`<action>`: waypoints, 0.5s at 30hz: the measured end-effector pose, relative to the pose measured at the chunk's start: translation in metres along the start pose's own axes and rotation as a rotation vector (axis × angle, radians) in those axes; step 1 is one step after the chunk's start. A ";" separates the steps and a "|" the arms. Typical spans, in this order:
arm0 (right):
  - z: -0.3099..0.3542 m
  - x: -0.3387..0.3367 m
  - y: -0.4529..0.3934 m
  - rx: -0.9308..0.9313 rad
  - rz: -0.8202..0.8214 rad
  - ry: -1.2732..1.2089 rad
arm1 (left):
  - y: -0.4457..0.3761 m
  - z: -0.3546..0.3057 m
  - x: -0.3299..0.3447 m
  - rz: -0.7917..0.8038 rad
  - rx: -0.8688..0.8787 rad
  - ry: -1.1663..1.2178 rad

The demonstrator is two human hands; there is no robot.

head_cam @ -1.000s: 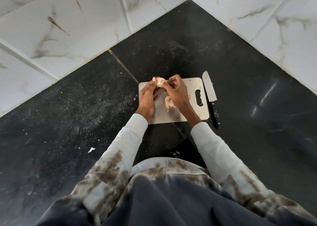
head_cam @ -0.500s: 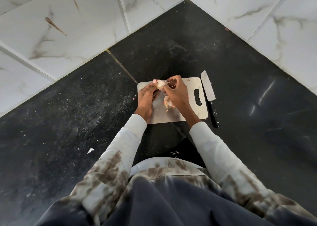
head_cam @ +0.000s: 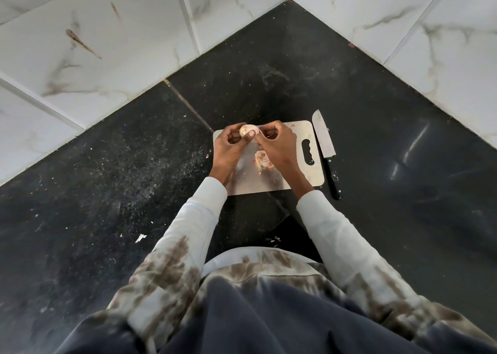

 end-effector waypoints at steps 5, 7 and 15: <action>0.007 0.003 0.004 -0.053 0.001 0.044 | -0.001 0.008 -0.005 -0.014 -0.025 -0.042; 0.009 0.005 0.006 -0.069 0.006 0.065 | 0.000 0.009 -0.004 0.002 -0.025 -0.056; 0.013 0.007 0.006 -0.109 0.002 0.141 | 0.006 0.001 -0.002 0.038 -0.011 -0.027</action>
Point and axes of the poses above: each hand's wrist, its own y-axis away from the middle knuckle, its own x-axis out of the palm, z = x × y, the point moved 9 cm from there along -y, towards the middle knuckle, and after that the axes turned 3 degrees about -y, right-handed, at the moved point
